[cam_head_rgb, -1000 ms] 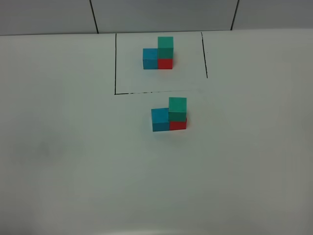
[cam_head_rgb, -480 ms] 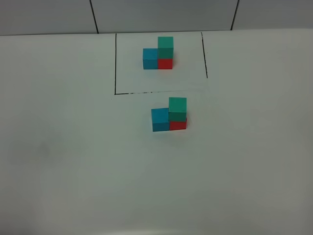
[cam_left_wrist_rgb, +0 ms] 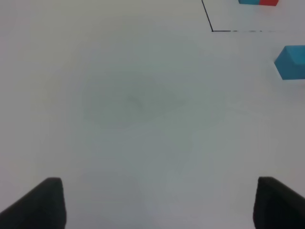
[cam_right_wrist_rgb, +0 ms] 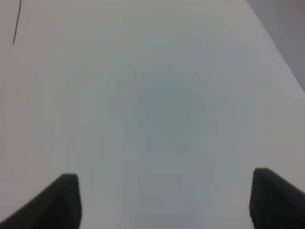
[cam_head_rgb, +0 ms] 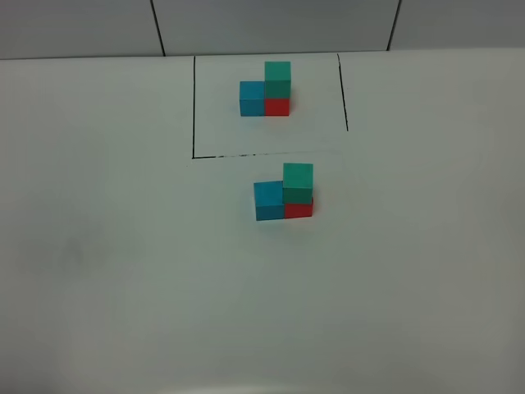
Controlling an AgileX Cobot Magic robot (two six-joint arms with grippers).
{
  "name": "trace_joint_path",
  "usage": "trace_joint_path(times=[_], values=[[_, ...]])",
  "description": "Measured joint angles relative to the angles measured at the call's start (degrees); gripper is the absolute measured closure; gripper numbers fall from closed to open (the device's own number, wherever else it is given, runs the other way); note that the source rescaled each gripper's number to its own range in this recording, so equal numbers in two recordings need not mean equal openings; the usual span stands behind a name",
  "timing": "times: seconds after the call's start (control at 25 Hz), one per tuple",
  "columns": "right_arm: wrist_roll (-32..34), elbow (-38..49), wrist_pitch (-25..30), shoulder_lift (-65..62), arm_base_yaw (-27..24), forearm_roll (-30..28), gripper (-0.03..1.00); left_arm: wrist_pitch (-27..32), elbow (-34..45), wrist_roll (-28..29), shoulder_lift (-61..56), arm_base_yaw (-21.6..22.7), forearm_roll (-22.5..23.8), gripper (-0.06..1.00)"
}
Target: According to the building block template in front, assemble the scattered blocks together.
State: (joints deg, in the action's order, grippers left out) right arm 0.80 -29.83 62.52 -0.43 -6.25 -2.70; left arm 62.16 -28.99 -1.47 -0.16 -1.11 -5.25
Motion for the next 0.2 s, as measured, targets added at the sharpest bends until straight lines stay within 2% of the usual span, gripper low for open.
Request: trace_joint_path(times=[0.2], values=[[0.0,0.0,0.0,0.0,0.0,0.0,0.47,0.0,0.0,0.0,0.0,0.0,0.0,0.18]])
